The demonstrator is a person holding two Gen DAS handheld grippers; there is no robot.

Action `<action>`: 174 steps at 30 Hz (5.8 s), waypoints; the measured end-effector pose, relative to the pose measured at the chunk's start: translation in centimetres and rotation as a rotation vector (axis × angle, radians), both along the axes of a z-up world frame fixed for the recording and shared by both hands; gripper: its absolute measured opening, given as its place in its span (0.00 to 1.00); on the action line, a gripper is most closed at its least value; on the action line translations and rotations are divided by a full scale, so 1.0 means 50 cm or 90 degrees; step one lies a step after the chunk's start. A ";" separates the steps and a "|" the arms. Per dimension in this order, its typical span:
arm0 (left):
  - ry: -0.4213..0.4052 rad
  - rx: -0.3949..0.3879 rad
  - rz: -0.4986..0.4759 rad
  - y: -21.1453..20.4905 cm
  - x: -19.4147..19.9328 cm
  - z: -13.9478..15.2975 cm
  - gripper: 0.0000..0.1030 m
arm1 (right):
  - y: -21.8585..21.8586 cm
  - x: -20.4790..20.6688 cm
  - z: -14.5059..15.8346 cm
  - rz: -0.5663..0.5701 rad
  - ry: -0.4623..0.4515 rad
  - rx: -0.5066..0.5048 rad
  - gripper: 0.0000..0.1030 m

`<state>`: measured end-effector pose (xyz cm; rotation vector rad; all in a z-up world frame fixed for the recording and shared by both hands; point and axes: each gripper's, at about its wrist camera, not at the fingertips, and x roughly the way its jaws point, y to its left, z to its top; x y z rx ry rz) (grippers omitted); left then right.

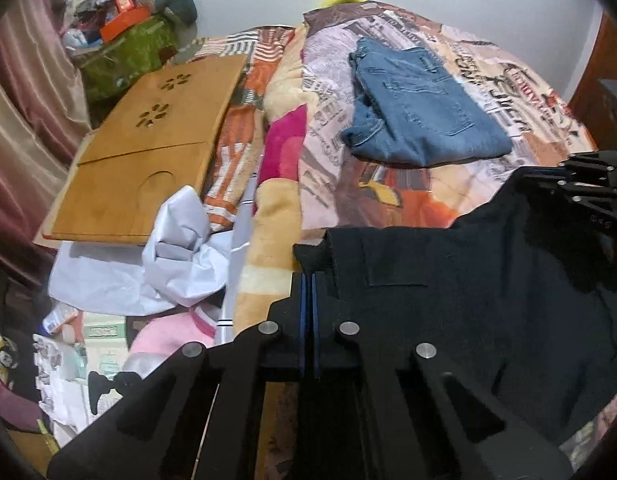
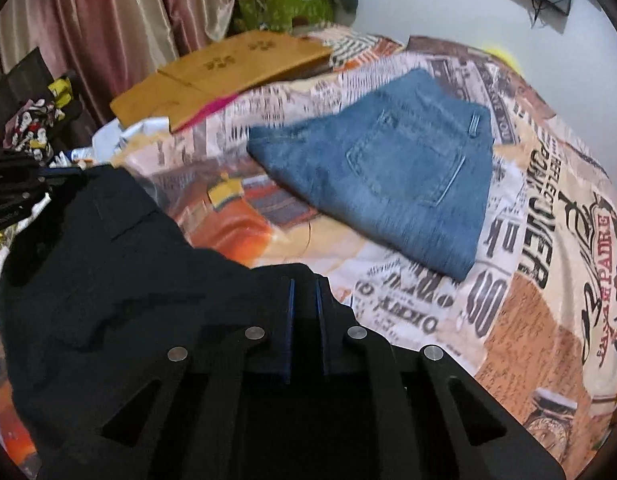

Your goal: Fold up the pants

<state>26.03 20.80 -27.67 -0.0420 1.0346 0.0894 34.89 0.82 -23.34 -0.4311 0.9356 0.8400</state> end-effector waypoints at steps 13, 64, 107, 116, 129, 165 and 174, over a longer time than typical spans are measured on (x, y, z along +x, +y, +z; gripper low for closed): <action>0.054 -0.098 0.004 -0.010 0.039 -0.035 0.52 | -0.009 -0.001 -0.004 -0.001 0.016 0.018 0.08; 0.070 -0.159 0.105 -0.053 -0.210 -0.051 0.31 | -0.380 -0.230 0.091 -0.222 0.039 0.047 0.41; 0.055 -0.131 -0.108 -0.357 -0.177 -0.035 0.75 | -0.318 -0.317 0.019 -0.172 0.129 0.092 0.51; 0.055 -0.074 -0.129 -0.374 -0.180 0.011 0.74 | -0.390 -0.336 0.047 -0.232 0.133 0.144 0.51; 0.027 -0.035 -0.150 -0.488 -0.065 0.049 0.74 | -0.778 -0.352 0.022 -0.592 0.115 0.212 0.51; 0.053 -0.041 -0.142 -0.552 -0.027 -0.032 0.94 | -0.874 -0.345 -0.033 -0.703 0.036 0.196 0.08; 0.051 -0.039 -0.143 -0.551 -0.029 -0.031 0.94 | -0.876 -0.370 -0.009 -0.696 0.020 0.164 0.08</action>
